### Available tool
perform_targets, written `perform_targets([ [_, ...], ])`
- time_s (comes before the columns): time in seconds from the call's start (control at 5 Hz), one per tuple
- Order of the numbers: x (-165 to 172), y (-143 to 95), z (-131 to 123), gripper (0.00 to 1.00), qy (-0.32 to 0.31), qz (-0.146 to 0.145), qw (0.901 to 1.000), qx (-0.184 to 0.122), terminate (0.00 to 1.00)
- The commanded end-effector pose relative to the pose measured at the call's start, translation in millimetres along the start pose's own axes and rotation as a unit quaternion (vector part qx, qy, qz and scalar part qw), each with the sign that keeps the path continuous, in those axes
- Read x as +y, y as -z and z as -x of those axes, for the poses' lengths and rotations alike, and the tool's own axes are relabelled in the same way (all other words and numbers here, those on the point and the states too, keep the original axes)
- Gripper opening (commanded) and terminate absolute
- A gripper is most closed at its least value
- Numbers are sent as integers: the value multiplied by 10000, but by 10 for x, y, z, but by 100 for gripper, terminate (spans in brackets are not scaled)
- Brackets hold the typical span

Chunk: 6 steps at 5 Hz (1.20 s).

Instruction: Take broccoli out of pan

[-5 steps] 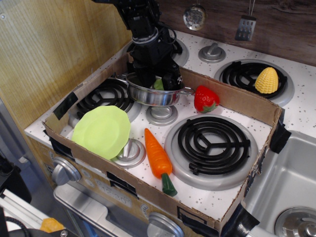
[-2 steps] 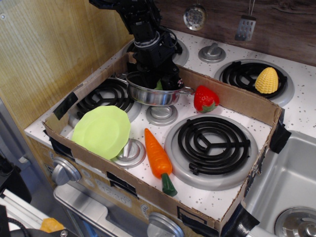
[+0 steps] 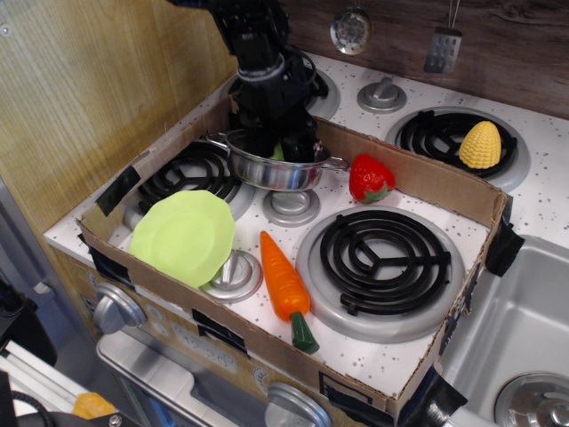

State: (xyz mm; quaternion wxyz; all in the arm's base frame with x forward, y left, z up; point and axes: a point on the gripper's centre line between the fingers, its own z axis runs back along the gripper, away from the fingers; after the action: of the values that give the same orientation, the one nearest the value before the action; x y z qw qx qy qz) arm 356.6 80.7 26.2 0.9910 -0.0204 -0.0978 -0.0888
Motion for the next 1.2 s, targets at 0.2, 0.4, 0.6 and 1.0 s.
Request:
perform_targets([
  [0.2,-320,-1383,-5,0,-632,-1289,9895,163,0],
  [0.4,-705,-1309,65,0,-960,-1261,9874,-33,0],
  [0.6,-930,-1092,78,0,-1038,-832,9910,-115,0],
  [1.0,-1212,-382,-68,0,-1022,-156,9931,-556,0],
])
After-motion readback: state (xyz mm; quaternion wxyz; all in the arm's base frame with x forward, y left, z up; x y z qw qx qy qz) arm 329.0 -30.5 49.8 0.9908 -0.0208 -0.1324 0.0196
